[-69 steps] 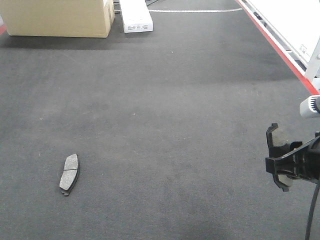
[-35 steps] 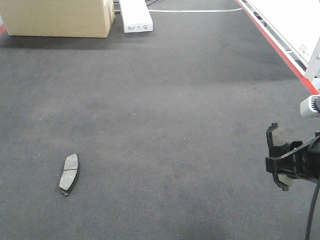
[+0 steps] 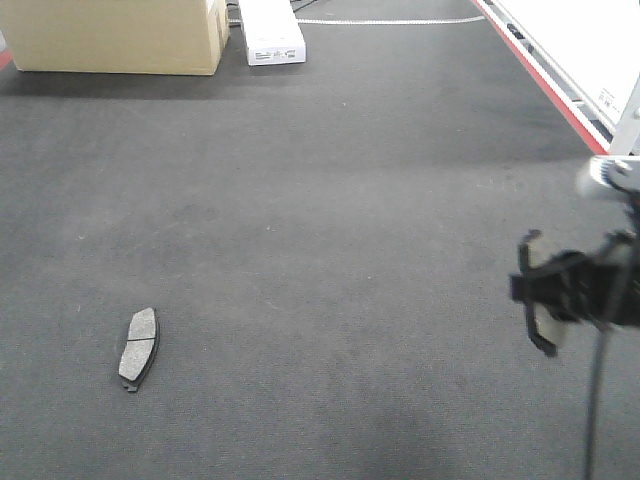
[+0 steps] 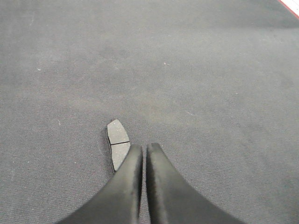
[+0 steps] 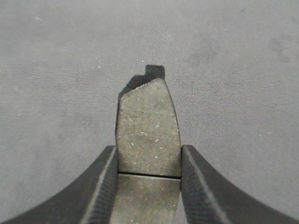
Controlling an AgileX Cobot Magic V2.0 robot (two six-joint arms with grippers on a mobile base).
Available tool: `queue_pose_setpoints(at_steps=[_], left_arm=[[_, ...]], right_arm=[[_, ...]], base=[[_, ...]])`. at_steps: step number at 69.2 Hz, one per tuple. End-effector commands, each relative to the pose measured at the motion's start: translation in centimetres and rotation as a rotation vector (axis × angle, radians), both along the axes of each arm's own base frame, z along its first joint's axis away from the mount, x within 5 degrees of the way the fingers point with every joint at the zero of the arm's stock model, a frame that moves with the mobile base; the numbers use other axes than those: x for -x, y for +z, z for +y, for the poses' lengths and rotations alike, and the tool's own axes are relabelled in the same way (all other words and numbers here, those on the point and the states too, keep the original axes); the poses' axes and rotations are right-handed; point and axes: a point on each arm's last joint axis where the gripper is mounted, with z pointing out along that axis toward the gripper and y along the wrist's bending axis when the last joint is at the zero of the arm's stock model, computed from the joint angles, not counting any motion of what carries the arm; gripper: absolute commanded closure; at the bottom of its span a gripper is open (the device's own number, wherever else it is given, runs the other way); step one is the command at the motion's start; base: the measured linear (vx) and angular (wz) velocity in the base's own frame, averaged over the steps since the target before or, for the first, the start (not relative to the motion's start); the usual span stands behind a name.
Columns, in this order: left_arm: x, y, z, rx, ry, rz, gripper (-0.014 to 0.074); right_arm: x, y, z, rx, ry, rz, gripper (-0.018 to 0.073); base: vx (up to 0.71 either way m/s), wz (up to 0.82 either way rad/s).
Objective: Move and align brake pads A on conveyor
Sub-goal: 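Lower the right gripper to the belt beside the first pad and open it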
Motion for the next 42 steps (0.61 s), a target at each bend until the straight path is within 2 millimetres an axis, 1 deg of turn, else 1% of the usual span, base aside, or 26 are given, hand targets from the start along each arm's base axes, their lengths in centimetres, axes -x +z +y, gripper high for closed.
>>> queue_pose_setpoints(at_steps=[1,10,11,21,32,42], left_arm=[[-0.2,1.3,0.0,0.023,0.008,-0.085,0.0603],[-0.2,1.3,0.0,0.023,0.008,-0.085,0.0603],[-0.2,1.3,0.0,0.023,0.008,-0.085,0.0603],[-0.2,1.3,0.0,0.023,0.008,-0.085,0.0603],[-0.2,1.3,0.0,0.023,0.008,-0.085,0.0603],[-0.2,1.3,0.0,0.023,0.008,-0.085,0.0603]], right_arm=[[-2.5,1.4,0.5,-0.011,-0.004,-0.069,0.0562],[-6.1,-0.2,1.1,0.015,0.01,-0.001,0.0562],[-6.5,-0.6,1.2,0.02,0.013,0.012,0.0562],[-9.7,-2.8,1.8,0.033,0.014,0.079,0.0562],[-12.1,-5.5,2.2,0.046,0.014,0.149,0.0562],[-13.2,-7.8,2.4,0.054,0.014,0.193,0.0562]], base=[[0.0,0.0],[0.0,0.0],[0.0,0.0],[0.0,0.0],[0.0,0.0],[0.0,0.0]])
